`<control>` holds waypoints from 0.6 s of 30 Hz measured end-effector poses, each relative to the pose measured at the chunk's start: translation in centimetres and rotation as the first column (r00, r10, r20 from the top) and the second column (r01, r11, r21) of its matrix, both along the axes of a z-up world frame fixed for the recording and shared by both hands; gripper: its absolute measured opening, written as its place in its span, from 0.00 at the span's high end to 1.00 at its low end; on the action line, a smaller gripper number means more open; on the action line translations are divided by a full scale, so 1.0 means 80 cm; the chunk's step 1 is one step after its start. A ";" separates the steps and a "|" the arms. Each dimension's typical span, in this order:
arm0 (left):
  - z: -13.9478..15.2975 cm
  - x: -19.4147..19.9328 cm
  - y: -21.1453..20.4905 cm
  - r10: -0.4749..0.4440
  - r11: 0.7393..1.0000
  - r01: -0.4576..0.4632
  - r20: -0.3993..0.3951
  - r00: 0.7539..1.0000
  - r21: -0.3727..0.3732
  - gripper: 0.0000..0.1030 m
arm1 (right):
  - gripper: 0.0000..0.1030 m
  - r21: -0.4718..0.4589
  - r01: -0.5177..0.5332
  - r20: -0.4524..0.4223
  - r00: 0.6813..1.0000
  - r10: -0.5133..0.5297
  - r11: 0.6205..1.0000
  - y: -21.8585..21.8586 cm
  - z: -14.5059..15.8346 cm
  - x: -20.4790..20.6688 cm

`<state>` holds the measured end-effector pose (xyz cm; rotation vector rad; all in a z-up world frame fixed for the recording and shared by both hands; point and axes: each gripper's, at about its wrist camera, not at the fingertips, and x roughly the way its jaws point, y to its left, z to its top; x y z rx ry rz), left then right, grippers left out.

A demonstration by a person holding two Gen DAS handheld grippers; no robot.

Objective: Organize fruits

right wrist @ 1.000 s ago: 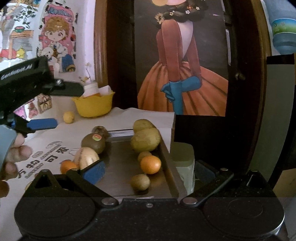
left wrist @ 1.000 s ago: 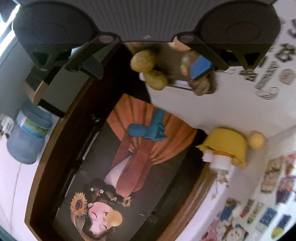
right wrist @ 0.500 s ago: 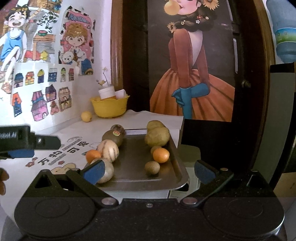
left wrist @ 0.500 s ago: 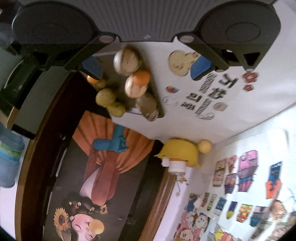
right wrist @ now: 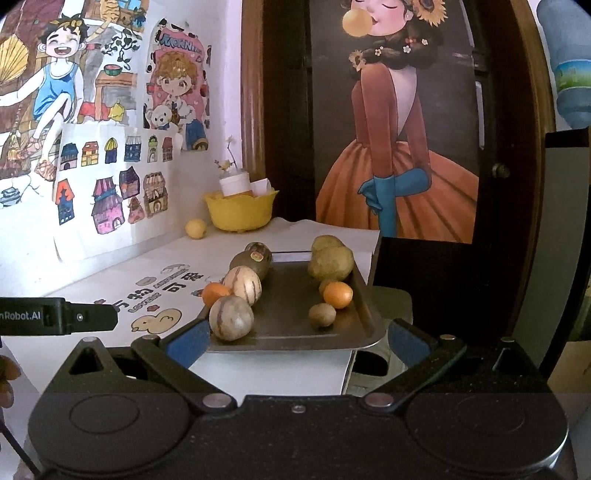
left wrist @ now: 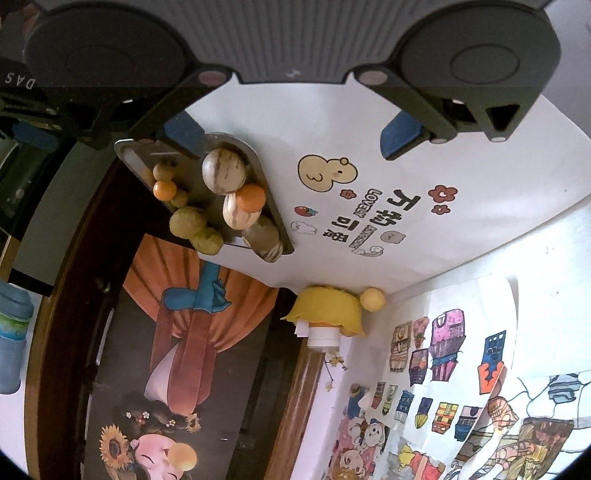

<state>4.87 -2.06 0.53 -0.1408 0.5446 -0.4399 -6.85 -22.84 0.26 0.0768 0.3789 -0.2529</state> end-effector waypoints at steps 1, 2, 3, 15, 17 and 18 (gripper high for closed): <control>0.000 -0.001 0.000 -0.001 1.000 0.001 0.001 1.000 0.001 0.01 | 0.01 0.001 -0.001 -0.002 1.000 0.001 1.000 0.001 0.000 0.000; 0.000 -0.001 0.000 -0.002 1.000 0.002 0.001 1.000 0.002 0.01 | 0.01 -0.001 -0.003 -0.004 1.000 0.003 1.000 0.001 0.000 0.000; -0.001 -0.002 0.000 -0.002 1.000 0.002 0.001 1.000 0.004 0.01 | 0.01 -0.002 -0.003 -0.006 1.000 0.003 1.000 0.002 0.000 0.001; -0.007 0.001 0.000 0.003 1.000 -0.003 -0.010 1.000 0.016 0.01 | 0.01 0.003 -0.005 -0.015 1.000 0.005 1.000 0.002 -0.004 0.006; -0.007 0.001 0.000 0.004 1.000 -0.004 -0.011 1.000 0.018 0.01 | 0.01 0.002 -0.004 -0.015 1.000 0.004 1.000 0.002 -0.004 0.007; -0.008 0.001 0.001 0.004 1.000 -0.004 -0.013 1.000 0.019 0.01 | 0.01 0.003 -0.005 -0.015 1.000 0.005 1.000 0.002 -0.004 0.006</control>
